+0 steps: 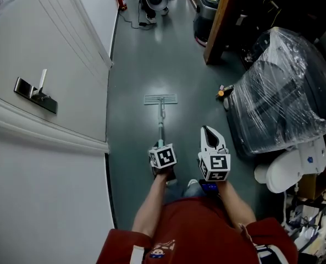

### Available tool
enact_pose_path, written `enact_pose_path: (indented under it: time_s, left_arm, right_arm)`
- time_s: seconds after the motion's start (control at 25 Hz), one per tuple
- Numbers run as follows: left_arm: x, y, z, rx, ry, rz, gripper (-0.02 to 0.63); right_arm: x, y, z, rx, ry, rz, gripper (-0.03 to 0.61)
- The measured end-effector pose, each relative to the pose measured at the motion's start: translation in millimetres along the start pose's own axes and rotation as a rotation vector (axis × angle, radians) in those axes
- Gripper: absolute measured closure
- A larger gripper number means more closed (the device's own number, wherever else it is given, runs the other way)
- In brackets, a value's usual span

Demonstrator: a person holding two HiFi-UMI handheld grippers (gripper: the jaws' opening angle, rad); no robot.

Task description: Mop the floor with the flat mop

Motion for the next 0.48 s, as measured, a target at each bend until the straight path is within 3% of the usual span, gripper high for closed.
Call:
enact_pose_path:
  time_s: [0.48]
  left_arm:
    - [100, -41, -51, -0.042, 0.008, 0.019, 0.489]
  right_arm:
    - [47, -21, -106, -0.029, -0.012, 0.057, 0.56]
Point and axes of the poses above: the fingertips, and each gripper's own axes: z forward along the fingers, y to its left, x out of its underside, the point moved 6 cm from there along -z, backward along the fingers, and after that the axes turned 8 degrees about -z, right-handed, at the moved point
